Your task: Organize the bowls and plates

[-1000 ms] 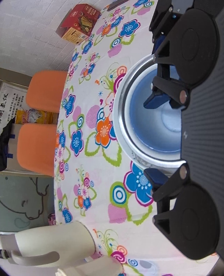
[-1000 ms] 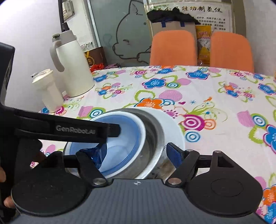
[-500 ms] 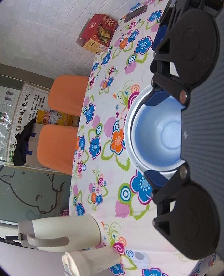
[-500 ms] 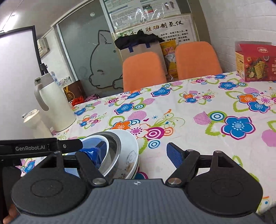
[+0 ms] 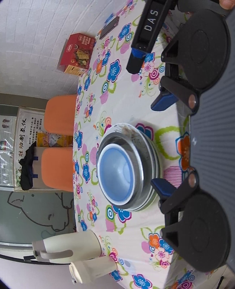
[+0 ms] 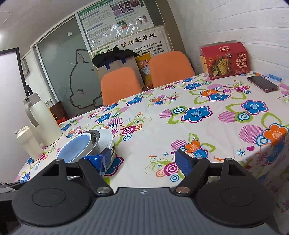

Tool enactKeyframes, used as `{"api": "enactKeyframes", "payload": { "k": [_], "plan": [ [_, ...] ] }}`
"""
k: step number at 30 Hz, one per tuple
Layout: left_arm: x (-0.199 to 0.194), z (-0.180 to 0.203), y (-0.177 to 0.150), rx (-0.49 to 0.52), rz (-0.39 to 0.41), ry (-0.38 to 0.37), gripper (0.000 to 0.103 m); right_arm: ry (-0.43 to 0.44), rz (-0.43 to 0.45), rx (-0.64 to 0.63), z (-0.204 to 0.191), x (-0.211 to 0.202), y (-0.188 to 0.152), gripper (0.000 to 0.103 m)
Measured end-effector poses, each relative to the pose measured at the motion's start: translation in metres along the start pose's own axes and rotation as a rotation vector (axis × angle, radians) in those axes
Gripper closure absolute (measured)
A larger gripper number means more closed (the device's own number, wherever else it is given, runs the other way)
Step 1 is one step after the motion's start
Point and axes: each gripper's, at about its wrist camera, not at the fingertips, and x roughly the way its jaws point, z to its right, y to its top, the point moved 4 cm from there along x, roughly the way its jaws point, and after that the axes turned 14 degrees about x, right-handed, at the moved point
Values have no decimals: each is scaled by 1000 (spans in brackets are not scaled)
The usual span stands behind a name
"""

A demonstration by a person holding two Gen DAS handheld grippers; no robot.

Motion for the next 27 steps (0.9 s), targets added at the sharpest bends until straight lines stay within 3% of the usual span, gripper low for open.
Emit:
{"api": "enactKeyframes", "payload": {
  "k": [13, 27],
  "plan": [
    [-49, 37, -36, 81, 53, 13, 26, 12, 65, -37, 14, -50, -20, 38],
    [-54, 33, -48, 76, 67, 24, 26, 25, 33, -103, 6, -51, -38, 38]
  ]
}}
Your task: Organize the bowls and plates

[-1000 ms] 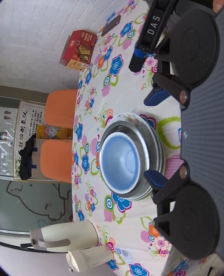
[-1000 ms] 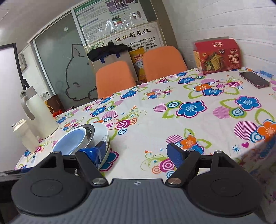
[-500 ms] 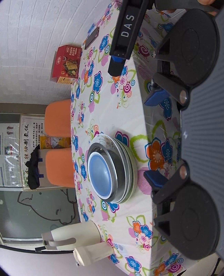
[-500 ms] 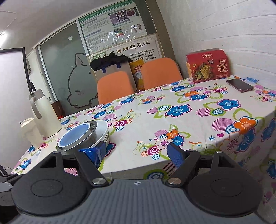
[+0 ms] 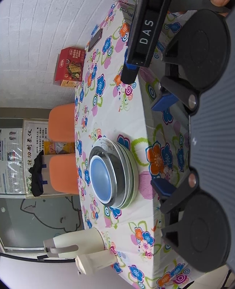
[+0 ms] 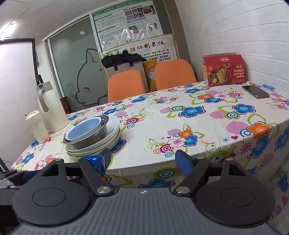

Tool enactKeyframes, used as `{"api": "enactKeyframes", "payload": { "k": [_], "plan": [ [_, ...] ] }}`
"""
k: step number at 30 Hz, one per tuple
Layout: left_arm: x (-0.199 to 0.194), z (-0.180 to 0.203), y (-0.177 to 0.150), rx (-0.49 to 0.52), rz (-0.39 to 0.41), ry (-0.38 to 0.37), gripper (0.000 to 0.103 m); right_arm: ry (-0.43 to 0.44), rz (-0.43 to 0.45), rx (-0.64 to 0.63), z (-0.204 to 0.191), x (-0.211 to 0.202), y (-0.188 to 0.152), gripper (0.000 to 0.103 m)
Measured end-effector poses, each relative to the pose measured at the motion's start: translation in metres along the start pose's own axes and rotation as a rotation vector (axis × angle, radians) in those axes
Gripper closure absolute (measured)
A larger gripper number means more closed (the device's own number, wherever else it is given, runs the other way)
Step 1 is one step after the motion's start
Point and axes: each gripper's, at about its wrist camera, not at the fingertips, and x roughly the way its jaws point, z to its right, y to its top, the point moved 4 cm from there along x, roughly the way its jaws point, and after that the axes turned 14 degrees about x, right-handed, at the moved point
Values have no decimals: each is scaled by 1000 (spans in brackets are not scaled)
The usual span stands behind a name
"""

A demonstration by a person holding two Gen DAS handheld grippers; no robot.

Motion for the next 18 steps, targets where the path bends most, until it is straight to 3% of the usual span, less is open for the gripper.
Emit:
{"api": "enactKeyframes", "payload": {
  "k": [18],
  "plan": [
    [1, 0, -1, 2, -2, 13, 26, 8, 7, -8, -2, -3, -2, 38]
  ]
}}
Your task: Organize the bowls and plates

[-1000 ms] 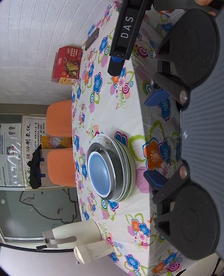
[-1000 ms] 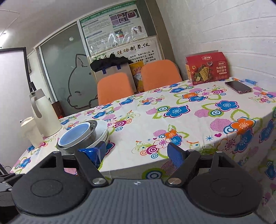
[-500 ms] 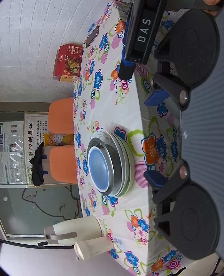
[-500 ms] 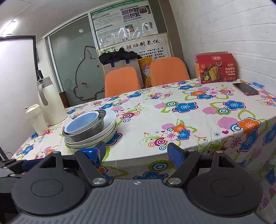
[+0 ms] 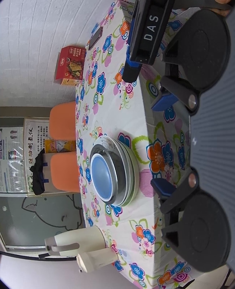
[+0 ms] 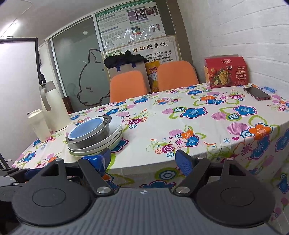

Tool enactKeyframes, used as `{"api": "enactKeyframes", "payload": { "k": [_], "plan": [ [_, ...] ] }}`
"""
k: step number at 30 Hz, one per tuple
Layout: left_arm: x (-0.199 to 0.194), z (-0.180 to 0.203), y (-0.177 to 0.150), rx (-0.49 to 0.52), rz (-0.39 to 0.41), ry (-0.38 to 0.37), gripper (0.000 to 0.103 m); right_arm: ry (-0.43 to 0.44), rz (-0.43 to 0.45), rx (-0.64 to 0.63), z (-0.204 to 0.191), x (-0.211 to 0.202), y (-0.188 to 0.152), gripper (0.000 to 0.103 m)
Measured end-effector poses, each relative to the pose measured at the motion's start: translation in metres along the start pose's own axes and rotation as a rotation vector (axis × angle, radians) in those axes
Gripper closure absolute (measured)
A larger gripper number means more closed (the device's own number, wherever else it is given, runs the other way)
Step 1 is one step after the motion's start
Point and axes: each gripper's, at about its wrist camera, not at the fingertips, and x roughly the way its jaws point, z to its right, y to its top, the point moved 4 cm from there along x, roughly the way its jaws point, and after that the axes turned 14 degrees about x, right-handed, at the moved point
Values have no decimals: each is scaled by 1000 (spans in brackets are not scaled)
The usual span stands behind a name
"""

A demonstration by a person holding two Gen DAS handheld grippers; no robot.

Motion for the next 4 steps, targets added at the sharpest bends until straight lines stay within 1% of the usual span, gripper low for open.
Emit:
{"api": "enactKeyframes", "payload": {
  "k": [4],
  "plan": [
    [-2, -2, -1, -17, 15, -9, 26, -1, -7, 3, 0, 1, -2, 38]
  ]
}}
